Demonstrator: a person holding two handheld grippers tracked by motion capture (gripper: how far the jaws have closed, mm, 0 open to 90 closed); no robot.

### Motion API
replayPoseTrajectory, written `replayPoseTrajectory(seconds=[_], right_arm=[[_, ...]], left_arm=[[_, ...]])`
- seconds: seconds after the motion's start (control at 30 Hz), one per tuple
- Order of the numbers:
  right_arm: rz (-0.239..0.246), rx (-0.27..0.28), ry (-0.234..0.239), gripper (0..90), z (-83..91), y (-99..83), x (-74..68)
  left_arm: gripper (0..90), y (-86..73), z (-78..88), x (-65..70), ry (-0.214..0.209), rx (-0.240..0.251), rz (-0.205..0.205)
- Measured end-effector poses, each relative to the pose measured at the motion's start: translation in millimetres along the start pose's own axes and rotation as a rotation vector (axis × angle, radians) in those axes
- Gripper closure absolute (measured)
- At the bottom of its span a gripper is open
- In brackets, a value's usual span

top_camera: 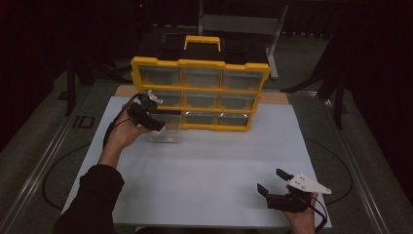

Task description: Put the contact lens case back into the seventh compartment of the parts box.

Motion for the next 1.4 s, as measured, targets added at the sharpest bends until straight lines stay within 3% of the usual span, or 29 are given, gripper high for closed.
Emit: replayPoseTrajectory(seconds=[0.07, 0.1, 0.23, 0.3, 0.5, 0.6, 0.7, 1.0, 1.07, 1.1, 1.4], right_arm=[[0.000, 0.000, 0.000, 8.4, 0.0, 0.0, 0.1], [0.000, 0.000, 0.000, 8.4, 0.0, 0.0, 0.1], [0.003, 0.000, 0.002, 8.4, -0.5, 0.1, -0.6], [0.001, 0.002, 0.002, 8.4, -0.3, 0.3, -0.8], [-0.001, 0.006, 0.005, 8.4, -0.2, 0.8, -1.0], [-0.002, 0.007, 0.004, 8.4, 0.1, 0.9, -1.0], [-0.002, 0.010, 0.003, 8.4, 0.4, 1.2, -0.9], [0.000, 0.007, 0.005, 8.4, -0.6, 1.0, -1.8], [0.000, 0.007, 0.006, 8.4, -0.7, 1.0, -1.8], [-0.001, 0.007, 0.006, 8.4, -1.3, 1.1, -2.2], [0.009, 0.013, 0.017, 8.4, -2.7, 2.7, -4.2]], left_arm=[[15.0, -0.4, 0.8, -1.3, 0.014, -0.002, 0.002], [15.0, -0.9, 2.7, -2.9, 0.026, 0.001, 0.008], [1.1, -0.3, 10.1, -6.1, 0.021, 0.013, 0.029], [0.4, 0.6, 15.5, -6.3, 0.017, 0.034, 0.050], [0.4, -2.6, 30.7, -0.4, 0.012, 0.091, 0.051], [0.4, -6.9, 38.1, 3.5, -0.009, 0.121, 0.073], [0.4, -12.1, 43.5, 6.0, 0.000, 0.146, 0.076], [0.4, -50.6, 58.7, 17.6, -0.014, 0.248, 0.138], [0.4, -50.6, 58.7, 17.6, -0.014, 0.248, 0.138], [0.4, -66.9, 59.9, 20.4, -0.019, 0.270, 0.165], [0.4, -98.7, 60.2, 31.5, -0.017, 0.318, 0.214]])
Point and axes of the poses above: each handheld gripper's, and its own axes: z roughly backward along the jaws, y roughly out of its top, x roughly to its right, the point moved 9 cm from there along -z, roughly forward along the jaws, and after that the axes turned 12 degrees about y, right-handed, at the moved point
